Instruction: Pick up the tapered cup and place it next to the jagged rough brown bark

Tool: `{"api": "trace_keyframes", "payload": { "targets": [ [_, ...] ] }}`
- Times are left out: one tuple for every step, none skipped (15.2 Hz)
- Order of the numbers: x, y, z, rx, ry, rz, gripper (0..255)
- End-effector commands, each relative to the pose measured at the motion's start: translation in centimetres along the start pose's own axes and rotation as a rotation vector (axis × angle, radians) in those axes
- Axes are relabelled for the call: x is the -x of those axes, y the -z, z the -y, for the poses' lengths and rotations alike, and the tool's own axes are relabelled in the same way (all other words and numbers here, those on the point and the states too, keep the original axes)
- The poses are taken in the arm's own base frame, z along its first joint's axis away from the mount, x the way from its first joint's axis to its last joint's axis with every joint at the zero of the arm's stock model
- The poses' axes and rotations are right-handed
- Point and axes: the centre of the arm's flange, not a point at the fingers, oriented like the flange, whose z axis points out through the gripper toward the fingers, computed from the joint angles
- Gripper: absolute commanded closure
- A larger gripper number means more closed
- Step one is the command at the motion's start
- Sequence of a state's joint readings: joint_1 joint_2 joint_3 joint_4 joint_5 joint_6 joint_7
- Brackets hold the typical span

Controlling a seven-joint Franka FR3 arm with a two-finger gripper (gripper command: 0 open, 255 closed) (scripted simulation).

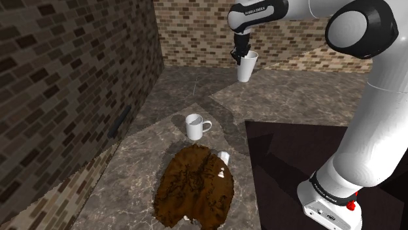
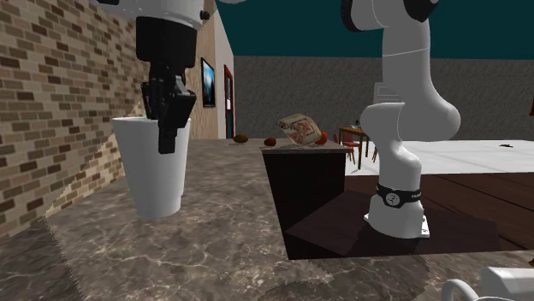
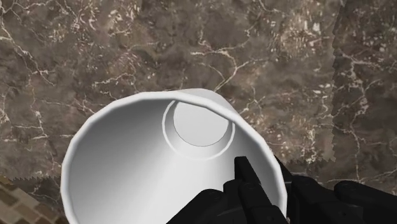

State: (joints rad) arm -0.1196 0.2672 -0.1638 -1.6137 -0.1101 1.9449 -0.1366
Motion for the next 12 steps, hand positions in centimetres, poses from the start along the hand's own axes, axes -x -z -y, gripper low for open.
{"api": "trace_keyframes", "payload": {
  "targets": [
    [-0.1, 1.0, -0.2, 0.000, 0.000, 0.000, 255],
    [-0.1, 1.5, -0.3, 0.000, 0.000, 0.000, 255],
    [-0.1, 2.0, -0.3, 0.000, 0.000, 0.000, 255],
    [-0.2, 2.6, -0.4, 0.000, 0.000, 0.000, 255],
    [-0.2, 3.1, -0.5, 0.000, 0.000, 0.000, 255],
    [-0.2, 3.6, -0.6, 0.000, 0.000, 0.000, 255],
    [-0.2, 4.1, -0.7, 0.000, 0.000, 0.000, 255],
    [-0.2, 4.6, -0.7, 0.000, 0.000, 0.000, 255],
    [-0.3, 5.2, -0.8, 0.000, 0.000, 0.000, 255],
    [-0.3, 5.7, -0.9, 0.000, 0.000, 0.000, 255],
    [-0.3, 6.2, -1.0, 0.000, 0.000, 0.000, 255],
    [-0.3, 6.7, -1.1, 0.000, 0.000, 0.000, 255]
  ]
}}
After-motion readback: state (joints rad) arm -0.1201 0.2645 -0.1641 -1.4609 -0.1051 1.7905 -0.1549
